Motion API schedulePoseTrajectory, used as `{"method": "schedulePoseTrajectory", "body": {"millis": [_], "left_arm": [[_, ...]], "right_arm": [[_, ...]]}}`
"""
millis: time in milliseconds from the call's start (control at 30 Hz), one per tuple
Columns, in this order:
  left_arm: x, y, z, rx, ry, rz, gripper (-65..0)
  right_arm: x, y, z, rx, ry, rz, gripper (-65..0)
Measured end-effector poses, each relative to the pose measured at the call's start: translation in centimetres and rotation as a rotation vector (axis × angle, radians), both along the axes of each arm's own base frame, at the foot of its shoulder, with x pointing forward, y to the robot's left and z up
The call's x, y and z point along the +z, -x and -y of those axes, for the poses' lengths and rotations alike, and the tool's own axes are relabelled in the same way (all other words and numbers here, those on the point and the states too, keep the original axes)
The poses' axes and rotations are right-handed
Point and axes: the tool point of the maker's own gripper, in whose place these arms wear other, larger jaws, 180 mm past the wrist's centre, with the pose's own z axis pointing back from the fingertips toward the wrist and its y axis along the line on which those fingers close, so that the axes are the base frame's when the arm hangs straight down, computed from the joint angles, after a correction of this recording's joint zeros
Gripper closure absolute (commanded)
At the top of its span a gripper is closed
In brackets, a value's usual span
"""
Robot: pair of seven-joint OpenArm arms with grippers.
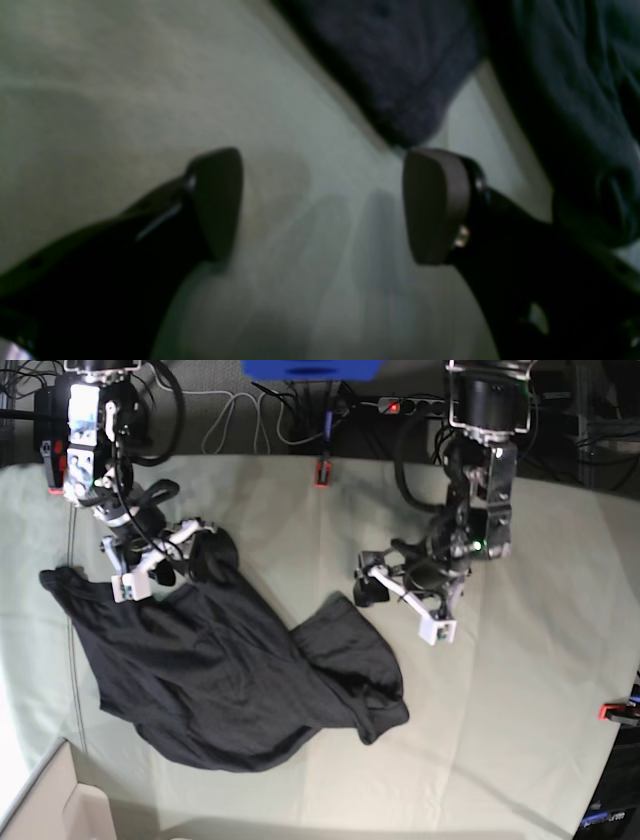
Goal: Layout the t-shirt on the table in an organized manner, then fold the t-shirt properly
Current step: 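Grasp the t-shirt hem corners with the left and right grippers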
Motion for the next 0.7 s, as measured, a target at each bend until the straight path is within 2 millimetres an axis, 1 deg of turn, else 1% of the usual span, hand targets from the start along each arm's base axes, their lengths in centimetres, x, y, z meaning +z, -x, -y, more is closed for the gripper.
{"method": "schedulePoseTrajectory", "body": {"millis": [67, 100, 267, 400, 500, 533, 600, 633, 700], "left_arm": [[0.0, -0.3, 0.0, 0.015, 0.007, 0.02, -48.5], [0.0, -0.4, 0.3, 0.024, 0.017, 0.028, -48.5], [-0.3, -2.3, 1.6, 0.027, 0.047, 0.023, -48.5], [-0.3, -3.9, 2.7, 0.03, 0.073, 0.018, -48.2], [-0.4, -4.5, 3.2, 0.025, 0.083, 0.011, -47.5], [-0.4, -4.7, 3.3, 0.023, 0.086, 0.011, -45.1], [-0.6, -4.8, 3.3, 0.024, 0.088, 0.0, -34.3], [-0.7, -4.8, 3.3, 0.024, 0.088, -0.004, -27.6], [-1.1, -4.4, 3.4, 0.021, 0.09, -0.023, -10.2]], "right_arm": [[0.1, -0.3, -0.1, 0.0, -0.006, 0.01, -32.7], [0.1, -0.3, 0.0, -0.003, -0.01, 0.013, -32.7], [-0.4, 0.1, 0.2, 0.0, -0.002, -0.008, -32.7], [-0.2, 0.0, 0.4, 0.0, 0.004, 0.0, -32.6], [-0.2, 0.0, 0.4, 0.0, 0.003, 0.0, -32.4], [-0.3, 0.1, 0.4, 0.0, 0.004, -0.002, -32.3], [-0.3, 0.1, 0.4, 0.001, 0.005, -0.006, -32.1], [-0.3, 0.1, 0.4, 0.0, 0.003, -0.004, -32.1], [-0.3, 0.1, 0.4, 0.001, 0.004, -0.004, -32.4]]}}
